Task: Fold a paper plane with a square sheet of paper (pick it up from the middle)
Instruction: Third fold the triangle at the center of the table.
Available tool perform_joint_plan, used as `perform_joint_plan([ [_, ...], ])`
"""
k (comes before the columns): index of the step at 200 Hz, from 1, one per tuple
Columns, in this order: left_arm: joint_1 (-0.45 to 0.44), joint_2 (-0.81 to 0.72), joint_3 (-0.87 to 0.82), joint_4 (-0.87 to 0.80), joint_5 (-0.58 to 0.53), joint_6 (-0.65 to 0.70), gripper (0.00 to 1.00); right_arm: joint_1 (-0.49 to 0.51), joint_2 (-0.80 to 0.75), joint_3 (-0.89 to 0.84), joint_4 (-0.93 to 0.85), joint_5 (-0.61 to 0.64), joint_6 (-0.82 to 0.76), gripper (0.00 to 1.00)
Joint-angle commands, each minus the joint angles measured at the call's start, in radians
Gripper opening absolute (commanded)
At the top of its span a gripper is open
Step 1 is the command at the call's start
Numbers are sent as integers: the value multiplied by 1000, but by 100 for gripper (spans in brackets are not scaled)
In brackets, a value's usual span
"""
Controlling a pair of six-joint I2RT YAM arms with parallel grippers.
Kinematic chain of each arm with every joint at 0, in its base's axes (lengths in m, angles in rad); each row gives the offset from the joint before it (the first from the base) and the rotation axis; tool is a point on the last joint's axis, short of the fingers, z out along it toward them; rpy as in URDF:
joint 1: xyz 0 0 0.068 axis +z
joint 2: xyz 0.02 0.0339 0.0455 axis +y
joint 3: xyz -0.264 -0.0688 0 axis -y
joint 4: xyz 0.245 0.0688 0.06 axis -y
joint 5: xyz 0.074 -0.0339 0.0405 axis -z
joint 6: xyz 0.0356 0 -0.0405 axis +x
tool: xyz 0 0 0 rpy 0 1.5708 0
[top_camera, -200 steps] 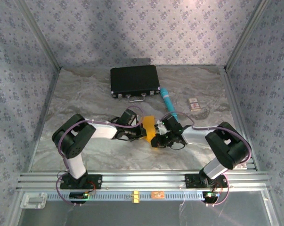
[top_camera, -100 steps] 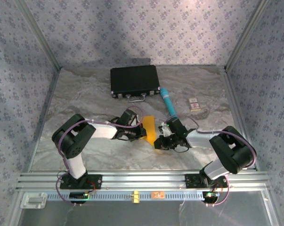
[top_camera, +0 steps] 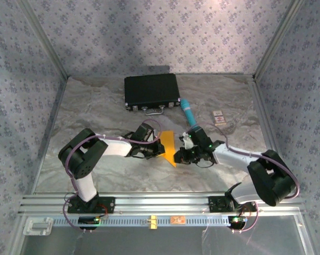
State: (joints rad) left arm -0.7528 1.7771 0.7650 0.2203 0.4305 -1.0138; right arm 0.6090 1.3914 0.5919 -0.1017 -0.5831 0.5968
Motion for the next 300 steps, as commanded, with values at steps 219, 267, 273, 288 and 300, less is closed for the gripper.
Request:
perform_joint_plan([
  [219, -53, 27, 53, -107, -65, 7, 0, -9, 195, -89, 156, 42, 130, 0],
  [267, 16, 11, -43, 50, -25, 32, 3, -11, 209, -93, 148, 46, 129, 0],
  [273, 23, 8, -48, 59, -21, 39, 4, -12, 212, -95, 148, 46, 127, 0],
  [288, 43, -1, -61, 75, -10, 43, 5, -12, 216, -92, 147, 43, 127, 0],
  [300, 57, -12, -61, 62, -8, 52, 5, -14, 217, -91, 145, 43, 127, 0],
])
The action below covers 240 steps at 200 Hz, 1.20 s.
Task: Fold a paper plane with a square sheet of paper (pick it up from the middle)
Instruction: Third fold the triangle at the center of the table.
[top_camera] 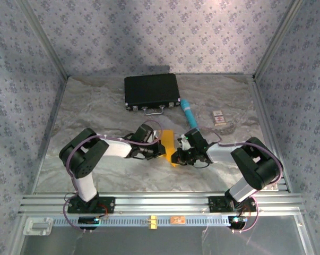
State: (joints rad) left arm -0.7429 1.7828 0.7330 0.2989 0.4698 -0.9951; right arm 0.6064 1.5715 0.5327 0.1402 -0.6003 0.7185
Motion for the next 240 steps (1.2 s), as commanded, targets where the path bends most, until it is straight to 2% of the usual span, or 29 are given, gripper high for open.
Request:
perform_joint_plan([
  [1, 48, -19, -29, -19, -48, 35, 5, -11, 37, -32, -97, 60, 5, 0],
  [133, 161, -61, -19, -200, -76, 95, 4, -10, 27, -29, -105, 55, -3, 0],
  [173, 158, -89, 2, -216, -68, 88, 3, -10, 21, -27, -103, 51, -8, 0],
  [207, 140, -162, 33, -285, -122, 119, 5, -11, 22, -20, -106, 43, -17, 0],
  [240, 90, -190, 69, -303, -131, 145, 7, -11, 18, -18, -114, 45, -20, 0],
])
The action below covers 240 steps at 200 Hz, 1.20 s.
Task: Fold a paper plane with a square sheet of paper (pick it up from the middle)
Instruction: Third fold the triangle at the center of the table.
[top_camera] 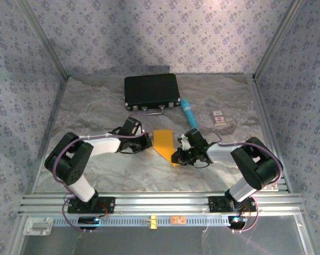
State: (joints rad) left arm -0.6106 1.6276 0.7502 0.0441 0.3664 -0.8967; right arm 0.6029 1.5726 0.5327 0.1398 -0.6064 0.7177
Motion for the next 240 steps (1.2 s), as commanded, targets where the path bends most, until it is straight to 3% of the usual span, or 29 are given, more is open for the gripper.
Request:
perform_joint_plan([
  [1, -46, -35, 53, -49, -27, 47, 7, -7, 17, -17, -113, 51, -19, 0],
  [38, -119, 12, 97, -51, -25, 65, 7, -11, 10, -17, -117, 53, -22, 0],
  [81, -99, 118, 111, -74, -37, 81, 4, -14, -7, -12, -124, 43, -32, 0],
  [138, -78, 152, 55, -52, -17, 88, 2, 13, -74, 85, -148, 35, -45, 0],
  [191, -78, 158, 60, -47, -14, 84, 1, 68, 84, 207, -136, 34, -49, 0],
  [214, -79, 157, 57, -44, -11, 81, 1, 71, 155, 200, -99, 57, -34, 0],
  [240, -79, 153, 49, -52, -16, 87, 1, 63, 136, 154, -85, 51, -24, 0],
])
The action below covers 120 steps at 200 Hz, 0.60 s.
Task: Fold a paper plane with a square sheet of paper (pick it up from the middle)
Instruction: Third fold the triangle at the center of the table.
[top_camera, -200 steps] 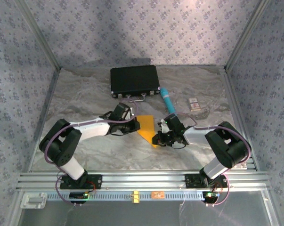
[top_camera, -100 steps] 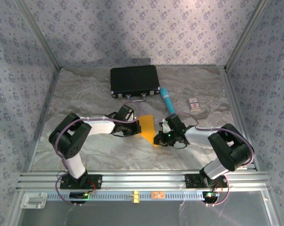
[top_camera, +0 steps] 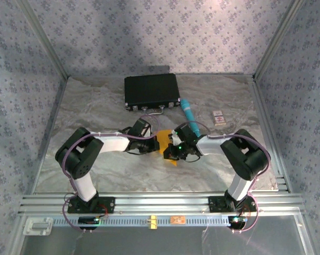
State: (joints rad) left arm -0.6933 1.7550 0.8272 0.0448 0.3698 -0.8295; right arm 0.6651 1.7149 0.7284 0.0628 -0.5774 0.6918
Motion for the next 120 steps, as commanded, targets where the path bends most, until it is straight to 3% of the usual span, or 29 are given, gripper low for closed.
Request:
perform_joint_plan([
  [1, 4, 26, -29, -52, -19, 19, 1, 1, -8, -42, -8, 21, 2, 0],
  [50, 7, 29, -23, -52, -16, 18, 1, -18, -116, -30, -46, -19, -7, 0],
  [120, 6, 29, -27, -43, -12, 13, 0, -16, 60, 83, -29, -9, -2, 0],
])
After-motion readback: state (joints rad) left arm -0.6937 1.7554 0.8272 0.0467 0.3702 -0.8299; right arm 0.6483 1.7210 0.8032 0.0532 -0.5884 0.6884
